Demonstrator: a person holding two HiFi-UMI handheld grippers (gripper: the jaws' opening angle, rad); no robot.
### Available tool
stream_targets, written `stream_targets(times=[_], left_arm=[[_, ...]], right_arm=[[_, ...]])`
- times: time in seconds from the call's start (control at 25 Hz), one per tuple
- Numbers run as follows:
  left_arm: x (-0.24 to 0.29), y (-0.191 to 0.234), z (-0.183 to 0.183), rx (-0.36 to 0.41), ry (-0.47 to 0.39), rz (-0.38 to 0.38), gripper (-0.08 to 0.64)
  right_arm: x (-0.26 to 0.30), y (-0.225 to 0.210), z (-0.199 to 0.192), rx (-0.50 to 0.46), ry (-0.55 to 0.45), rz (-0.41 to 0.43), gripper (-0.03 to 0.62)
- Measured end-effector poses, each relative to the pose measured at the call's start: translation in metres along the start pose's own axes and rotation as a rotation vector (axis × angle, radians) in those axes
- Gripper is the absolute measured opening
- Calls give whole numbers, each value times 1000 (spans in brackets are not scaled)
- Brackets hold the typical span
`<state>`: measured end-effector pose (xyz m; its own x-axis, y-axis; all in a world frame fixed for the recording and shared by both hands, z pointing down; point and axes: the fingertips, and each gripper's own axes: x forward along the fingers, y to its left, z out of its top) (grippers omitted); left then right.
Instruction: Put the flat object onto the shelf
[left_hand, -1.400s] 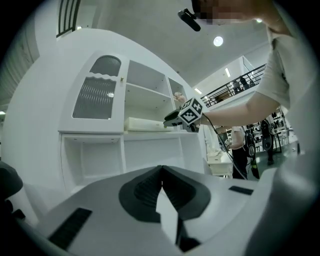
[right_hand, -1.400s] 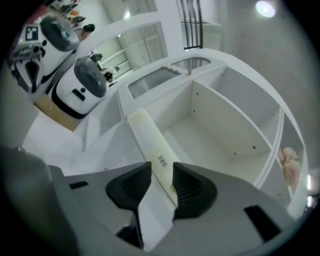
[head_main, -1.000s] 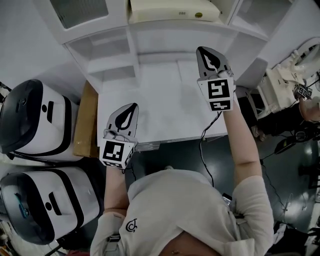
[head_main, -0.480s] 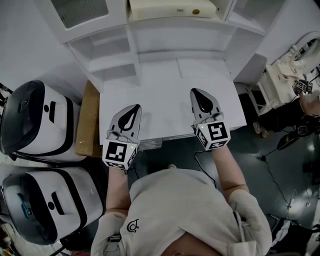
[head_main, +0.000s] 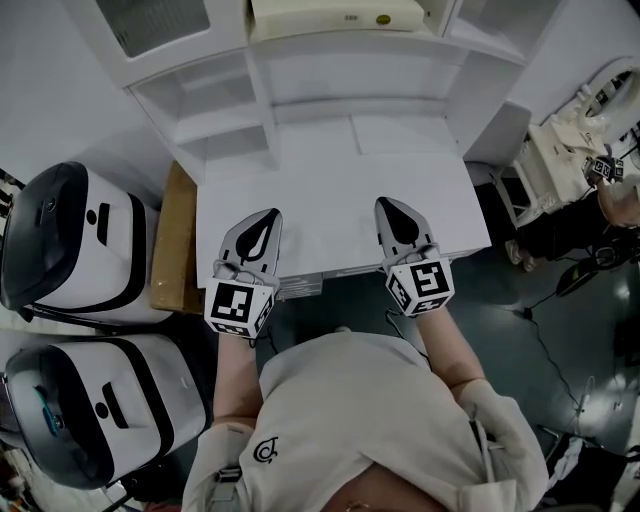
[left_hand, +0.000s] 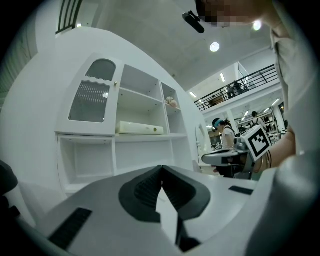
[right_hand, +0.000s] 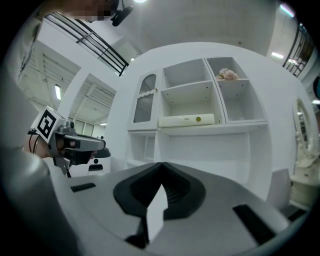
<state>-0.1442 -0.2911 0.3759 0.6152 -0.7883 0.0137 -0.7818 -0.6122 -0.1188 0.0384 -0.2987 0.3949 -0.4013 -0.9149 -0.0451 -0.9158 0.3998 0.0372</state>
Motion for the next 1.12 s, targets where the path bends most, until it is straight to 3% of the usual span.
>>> stream_targets(times=[0.48,1.12], left_arm=[[5,-5,6,15,-12,14,14],[12,3,5,9,-13,36,14]], right_arm=[[8,11,12,-31,-17,70,6],[18,5,5,-43,9,94,6]])
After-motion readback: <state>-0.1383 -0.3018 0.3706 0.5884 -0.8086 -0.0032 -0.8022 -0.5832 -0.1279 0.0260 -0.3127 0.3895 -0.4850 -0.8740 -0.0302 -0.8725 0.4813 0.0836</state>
